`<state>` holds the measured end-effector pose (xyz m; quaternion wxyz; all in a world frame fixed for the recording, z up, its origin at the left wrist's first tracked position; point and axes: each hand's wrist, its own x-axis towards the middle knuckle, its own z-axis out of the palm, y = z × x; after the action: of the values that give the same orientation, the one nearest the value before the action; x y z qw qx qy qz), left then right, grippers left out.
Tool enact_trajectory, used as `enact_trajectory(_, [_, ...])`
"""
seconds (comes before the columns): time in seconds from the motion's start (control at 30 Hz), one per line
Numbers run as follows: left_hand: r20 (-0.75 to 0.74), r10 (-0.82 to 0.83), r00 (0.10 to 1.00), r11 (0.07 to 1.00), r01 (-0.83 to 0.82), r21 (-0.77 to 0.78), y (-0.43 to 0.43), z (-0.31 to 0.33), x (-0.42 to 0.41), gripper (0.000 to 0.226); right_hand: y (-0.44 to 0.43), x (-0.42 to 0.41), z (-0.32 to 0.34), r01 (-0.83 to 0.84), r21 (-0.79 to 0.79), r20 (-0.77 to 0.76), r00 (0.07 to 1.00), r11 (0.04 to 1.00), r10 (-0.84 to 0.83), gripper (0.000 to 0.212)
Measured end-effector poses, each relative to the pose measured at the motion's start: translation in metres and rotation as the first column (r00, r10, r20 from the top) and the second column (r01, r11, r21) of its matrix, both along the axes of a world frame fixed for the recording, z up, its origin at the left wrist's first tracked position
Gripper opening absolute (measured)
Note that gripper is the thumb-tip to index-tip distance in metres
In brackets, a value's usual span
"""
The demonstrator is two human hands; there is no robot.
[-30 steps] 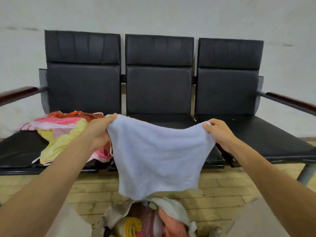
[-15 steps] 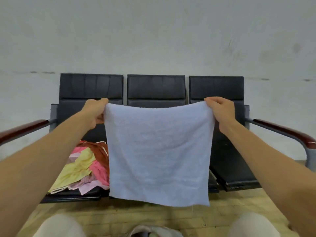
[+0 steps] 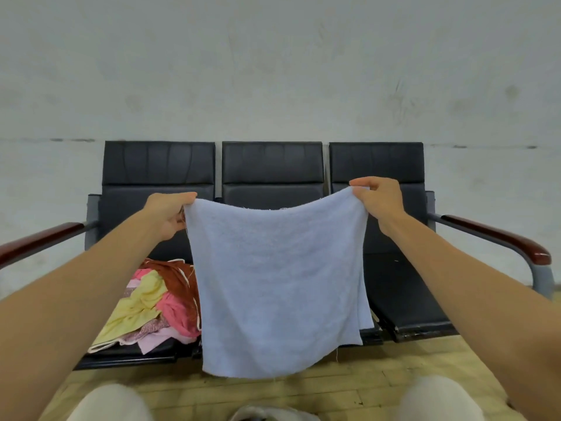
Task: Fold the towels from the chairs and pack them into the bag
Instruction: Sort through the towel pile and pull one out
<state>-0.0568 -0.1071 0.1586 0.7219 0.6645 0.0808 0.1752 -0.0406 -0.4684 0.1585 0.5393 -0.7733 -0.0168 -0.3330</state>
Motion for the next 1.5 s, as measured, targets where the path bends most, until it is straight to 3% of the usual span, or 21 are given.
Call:
enact_trajectory(0.13, [0.096, 0.007, 0.995, 0.968, -0.031, 0.250, -0.001, 0.001, -0.002, 0.034, -0.006, -0.003, -0.002, -0.019, -0.005, -0.047, 0.999, 1.000, 0.019, 0.031])
enact_trajectory(0.23, [0.192, 0.123, 0.974, 0.858, -0.202, 0.473, -0.002, 0.000, -0.002, 0.033, -0.009, -0.006, -0.003, -0.035, -0.072, -0.083, 0.996, 0.997, 0.029, 0.041])
enact_trajectory(0.37, [0.296, 0.151, 0.943, 0.709, -0.312, 0.633, -0.004, -0.002, -0.002, 0.025, -0.007, -0.006, -0.006, 0.005, -0.184, -0.081, 0.997, 0.983, -0.020, 0.041])
enact_trajectory(0.5, [0.347, 0.171, 0.922, 0.611, -0.376, 0.696, -0.002, -0.008, 0.004, 0.020, -0.006, -0.003, -0.008, 0.075, -0.342, -0.019, 0.996, 0.937, -0.087, 0.019])
enact_trajectory(0.7, [0.353, 0.256, 0.900, 0.530, -0.436, 0.727, -0.001, -0.015, 0.019, 0.016, -0.003, 0.012, -0.016, 0.237, -0.577, 0.035, 0.963, 0.782, -0.266, 0.018])
enact_trajectory(0.9, [0.301, 0.274, 0.913, 0.411, -0.394, 0.822, -0.007, -0.037, 0.039, 0.020, 0.000, 0.030, -0.031, 0.163, -0.628, -0.082, 0.959, 0.761, -0.273, 0.016])
enact_trajectory(1.0, [0.207, 0.254, 0.945, 0.493, -0.311, 0.812, -0.009, -0.053, 0.060, 0.014, 0.003, 0.047, -0.043, 0.081, -0.695, -0.180, 0.943, 0.714, -0.281, 0.023])
enact_trajectory(1.07, [0.103, 0.238, 0.966, 0.655, -0.238, 0.717, -0.012, -0.063, 0.074, 0.011, 0.005, 0.060, -0.050, 0.050, -0.710, -0.222, 0.931, 0.702, -0.290, 0.028])
enact_trajectory(1.13, [0.012, 0.204, 0.979, 0.817, -0.176, 0.549, -0.017, -0.073, 0.090, 0.014, 0.006, 0.078, -0.058, 0.032, -0.630, -0.245, 0.940, 0.776, -0.238, 0.019])
enact_trajectory(1.2, [-0.010, 0.177, 0.984, 0.891, -0.156, 0.427, -0.021, -0.084, 0.108, 0.017, 0.007, 0.096, -0.068, 0.014, -0.560, -0.259, 0.947, 0.828, -0.191, 0.020])
enact_trajectory(1.33, [0.030, 0.154, 0.988, 0.890, -0.152, 0.431, -0.026, -0.117, 0.143, 0.025, 0.007, 0.136, -0.096, 0.027, -0.605, -0.223, 0.954, 0.796, -0.202, 0.021])
enact_trajectory(1.5, [-0.057, 0.014, 0.998, 0.841, 0.019, 0.541, -0.025, -0.194, 0.159, 0.013, 0.003, 0.157, -0.169, -0.011, -0.547, -0.247, 0.958, 0.837, -0.148, 0.013])
